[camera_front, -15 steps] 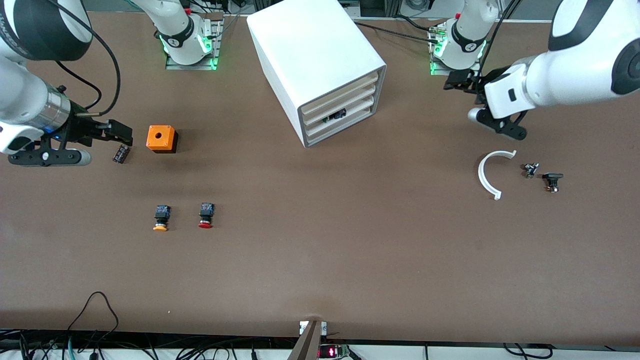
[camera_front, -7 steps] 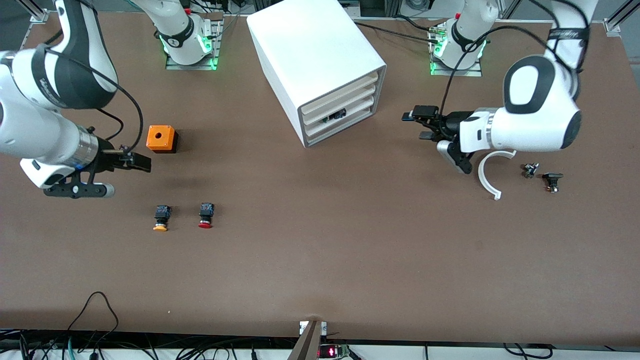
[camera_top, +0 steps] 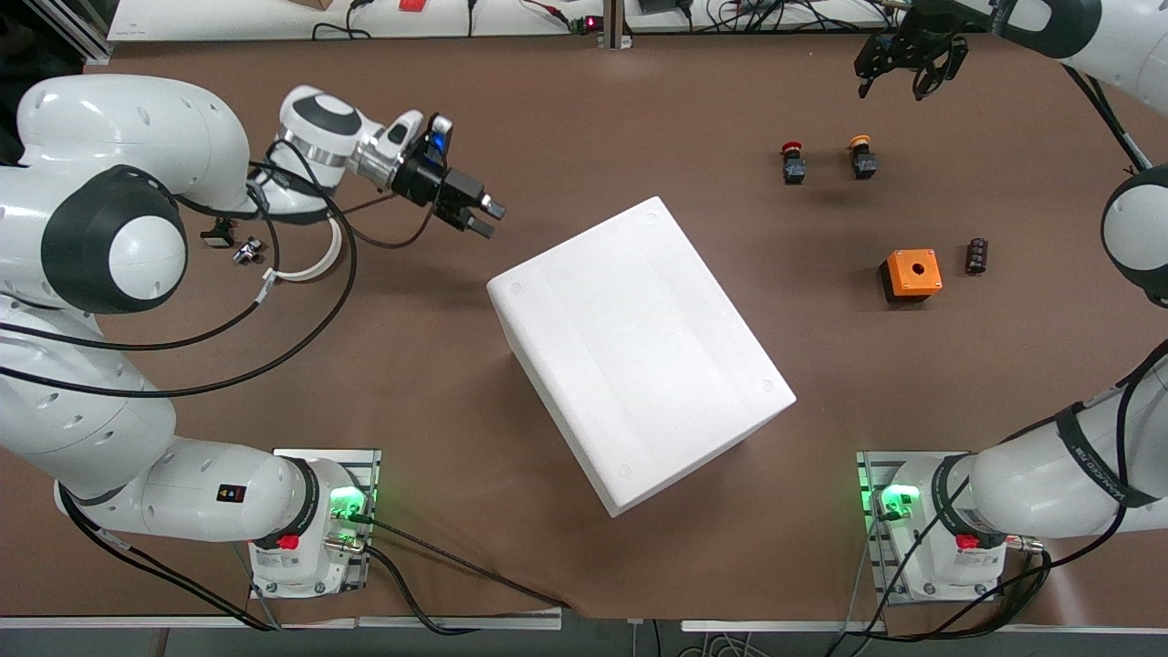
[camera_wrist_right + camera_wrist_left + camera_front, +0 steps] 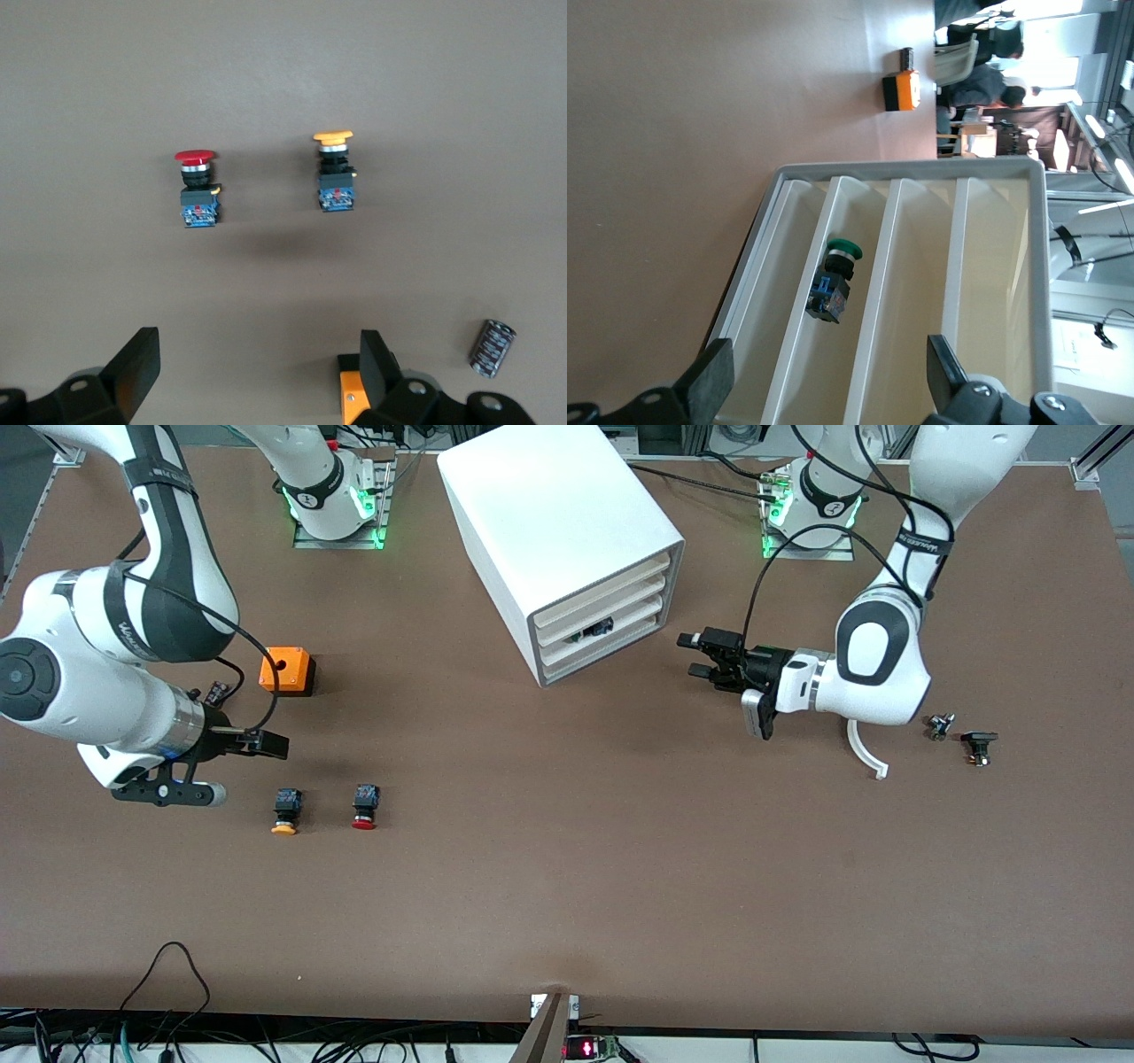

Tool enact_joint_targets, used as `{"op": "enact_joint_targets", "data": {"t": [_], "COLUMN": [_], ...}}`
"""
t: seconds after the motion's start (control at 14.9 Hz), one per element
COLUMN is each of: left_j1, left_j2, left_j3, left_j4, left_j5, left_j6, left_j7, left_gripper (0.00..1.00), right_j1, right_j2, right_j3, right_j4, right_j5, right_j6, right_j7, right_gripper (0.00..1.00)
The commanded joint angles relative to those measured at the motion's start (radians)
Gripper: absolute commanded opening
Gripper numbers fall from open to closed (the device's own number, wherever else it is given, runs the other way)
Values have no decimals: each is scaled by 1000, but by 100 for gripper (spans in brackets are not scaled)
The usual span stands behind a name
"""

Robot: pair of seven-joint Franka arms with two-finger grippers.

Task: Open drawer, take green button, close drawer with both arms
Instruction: 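Grasp the drawer handle of the white cabinet with the left gripper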

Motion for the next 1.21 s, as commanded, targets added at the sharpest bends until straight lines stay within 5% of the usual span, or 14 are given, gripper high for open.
{"op": "enact_joint_targets", "data": {"t": [0.0, 0.27, 0.74, 1.14], "left_j1": [-5, 4, -2, -4], "left_j2": [30, 122, 207, 222], "left_j3": [-1, -38, -99, -130], "left_j4": [-47, -54, -82, -114], "left_j5": [-49, -74, -175, -210], "left_j6": [8, -3, -1, -1], "left_j7": [122, 232, 323, 346], "left_gripper": [89, 72, 69, 55], "right_j1": [27, 70, 144, 198], "right_j2": [74, 99, 151, 213], "right_j3": [-2, -2, -1, 5], "right_j4": [110, 144, 240, 373], "right_j5": [9, 9, 14, 84], "right_j6": [-12, -6, -35, -84], "right_j7": [52, 164, 395, 567], "right_gripper": [100, 100, 100, 100]}}
